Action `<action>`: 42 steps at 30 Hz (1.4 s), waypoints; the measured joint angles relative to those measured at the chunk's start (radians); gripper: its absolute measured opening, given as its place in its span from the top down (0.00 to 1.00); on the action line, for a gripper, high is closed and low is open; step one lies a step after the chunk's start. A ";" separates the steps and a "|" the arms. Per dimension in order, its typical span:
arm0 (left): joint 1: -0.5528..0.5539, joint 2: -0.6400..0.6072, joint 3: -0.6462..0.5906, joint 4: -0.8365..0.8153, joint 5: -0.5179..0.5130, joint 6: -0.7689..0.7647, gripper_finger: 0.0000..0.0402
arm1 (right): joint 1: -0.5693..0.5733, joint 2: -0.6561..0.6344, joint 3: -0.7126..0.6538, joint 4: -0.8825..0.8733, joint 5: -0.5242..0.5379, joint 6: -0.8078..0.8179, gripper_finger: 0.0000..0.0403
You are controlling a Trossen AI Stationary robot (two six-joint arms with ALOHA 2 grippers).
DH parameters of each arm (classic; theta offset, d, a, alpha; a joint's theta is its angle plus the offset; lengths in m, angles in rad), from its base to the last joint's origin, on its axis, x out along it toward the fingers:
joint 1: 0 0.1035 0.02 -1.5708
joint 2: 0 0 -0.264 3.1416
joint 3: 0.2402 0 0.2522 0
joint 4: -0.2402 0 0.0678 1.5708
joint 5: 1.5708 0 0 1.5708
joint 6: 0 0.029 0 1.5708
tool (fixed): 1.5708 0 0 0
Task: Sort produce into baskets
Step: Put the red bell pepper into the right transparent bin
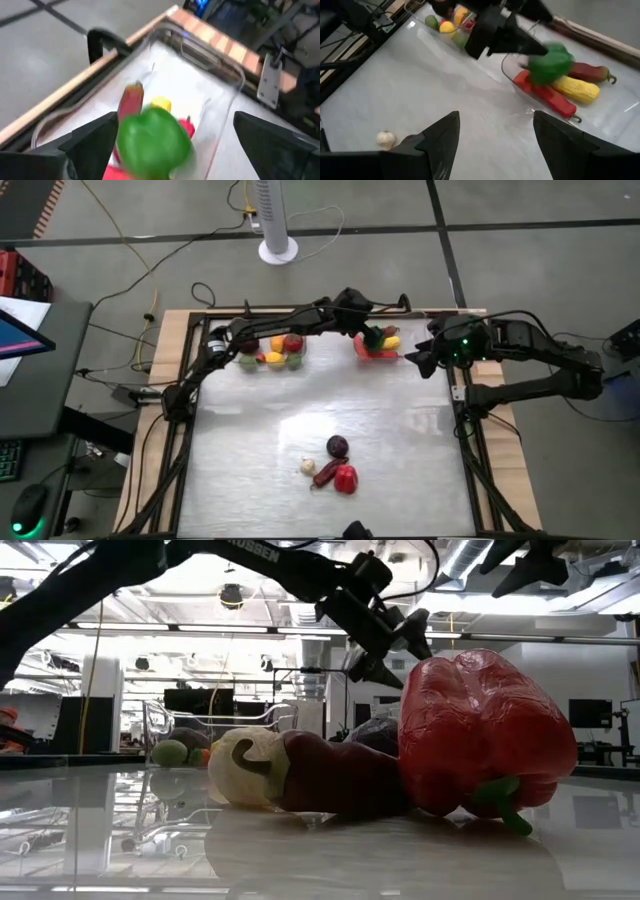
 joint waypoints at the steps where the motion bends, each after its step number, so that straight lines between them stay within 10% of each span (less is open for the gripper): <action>1: 0.000 -0.002 0.007 -0.026 0.009 0.004 0.04 | 0.002 0.000 0.000 0.000 0.005 0.000 0.30; 15: -0.251 -0.263 -0.115 -0.285 -0.088 0.320 0.22 | 0.082 0.007 0.000 0.019 0.006 0.007 0.30; 29: -0.592 -0.736 -0.864 0.092 -0.257 -0.207 0.38 | 0.363 0.351 0.000 0.248 0.000 -0.051 0.30; 42: -0.867 -0.783 -0.961 0.086 -0.621 -0.625 0.39 | 0.528 0.688 0.001 0.343 -0.182 -0.079 0.30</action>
